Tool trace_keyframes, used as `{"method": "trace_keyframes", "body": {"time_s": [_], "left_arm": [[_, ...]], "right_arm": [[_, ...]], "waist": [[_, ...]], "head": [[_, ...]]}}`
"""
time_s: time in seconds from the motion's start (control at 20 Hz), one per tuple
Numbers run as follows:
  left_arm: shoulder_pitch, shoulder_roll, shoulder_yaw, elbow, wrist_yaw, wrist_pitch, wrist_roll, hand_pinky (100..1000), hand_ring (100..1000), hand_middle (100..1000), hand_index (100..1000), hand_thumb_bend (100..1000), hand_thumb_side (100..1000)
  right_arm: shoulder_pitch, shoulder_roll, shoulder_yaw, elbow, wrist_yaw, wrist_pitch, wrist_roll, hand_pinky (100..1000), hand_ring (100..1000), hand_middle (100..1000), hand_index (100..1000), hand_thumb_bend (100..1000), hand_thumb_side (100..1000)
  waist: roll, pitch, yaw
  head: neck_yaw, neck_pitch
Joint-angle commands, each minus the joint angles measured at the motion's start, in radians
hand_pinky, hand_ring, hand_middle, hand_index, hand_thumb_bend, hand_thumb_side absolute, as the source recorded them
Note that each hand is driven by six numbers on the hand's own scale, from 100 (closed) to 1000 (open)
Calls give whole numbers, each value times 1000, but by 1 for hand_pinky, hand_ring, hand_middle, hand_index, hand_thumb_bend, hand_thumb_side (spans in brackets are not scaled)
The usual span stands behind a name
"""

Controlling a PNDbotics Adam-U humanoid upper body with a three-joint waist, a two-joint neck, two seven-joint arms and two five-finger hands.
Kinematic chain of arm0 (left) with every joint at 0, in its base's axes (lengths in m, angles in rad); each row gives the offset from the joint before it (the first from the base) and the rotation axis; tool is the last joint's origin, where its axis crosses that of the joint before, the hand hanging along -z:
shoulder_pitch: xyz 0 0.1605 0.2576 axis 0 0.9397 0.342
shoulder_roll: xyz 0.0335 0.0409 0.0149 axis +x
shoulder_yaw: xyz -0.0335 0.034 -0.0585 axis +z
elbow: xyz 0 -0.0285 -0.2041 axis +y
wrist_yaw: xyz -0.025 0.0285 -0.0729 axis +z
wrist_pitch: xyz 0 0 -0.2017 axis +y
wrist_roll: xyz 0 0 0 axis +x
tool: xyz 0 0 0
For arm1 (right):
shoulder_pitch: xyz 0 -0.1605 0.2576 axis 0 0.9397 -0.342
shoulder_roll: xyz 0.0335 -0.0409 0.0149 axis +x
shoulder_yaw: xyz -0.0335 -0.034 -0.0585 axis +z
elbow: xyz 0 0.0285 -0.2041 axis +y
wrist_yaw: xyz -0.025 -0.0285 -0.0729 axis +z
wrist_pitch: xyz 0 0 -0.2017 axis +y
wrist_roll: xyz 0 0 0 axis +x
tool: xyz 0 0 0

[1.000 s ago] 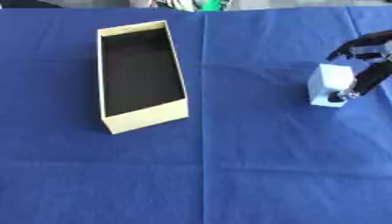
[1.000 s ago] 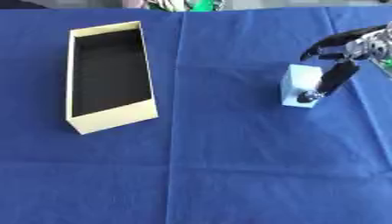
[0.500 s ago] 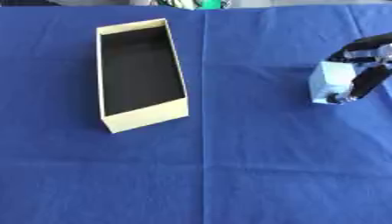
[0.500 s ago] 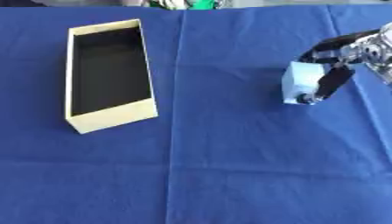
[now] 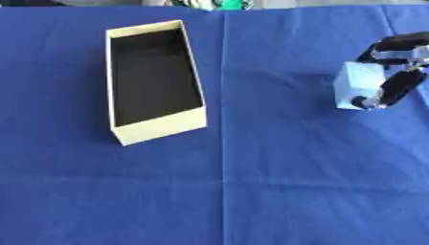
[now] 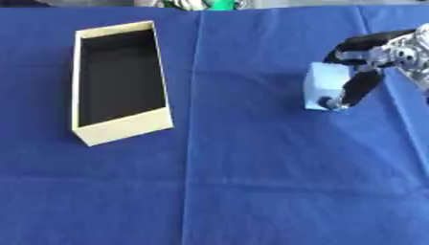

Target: Pick up objects on the table and place them in the box.

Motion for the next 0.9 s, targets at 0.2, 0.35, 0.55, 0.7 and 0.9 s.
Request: {"method": "trace_keyframes", "body": {"time_s": [0.2,0.35,0.55,0.7,0.9], "left_arm": [[-7,12,0,-20,0,-1,-5,486,737,622,734,100,692],[-8,14,0,-20,-1,-1,-5,486,736,621,734,100,692],[-9,17,1,-20,-1,-2,-2,487,735,621,734,100,691],[-10,21,-1,-20,-1,-2,-2,487,735,621,734,100,691],[-11,25,-3,-20,0,-3,-3,487,734,621,735,100,690]], "right_arm": [[-5,-46,-50,-70,-73,17,-45,703,754,505,578,100,355],[-8,-60,-77,-115,-114,32,-72,701,749,496,572,100,376],[-29,-73,-108,-186,-175,38,-113,690,738,489,562,100,387],[-67,-80,-113,-248,-210,35,-132,674,723,481,553,100,375],[-148,-73,-81,-312,-244,21,-120,655,700,480,552,100,358]], "waist": [[-6,-14,-6],[-7,-18,-8],[-11,-25,-11],[-14,-31,-12],[-18,-39,-7]], "head": [[6,-6],[9,-7],[11,-8],[10,-7],[6,-6]]}}
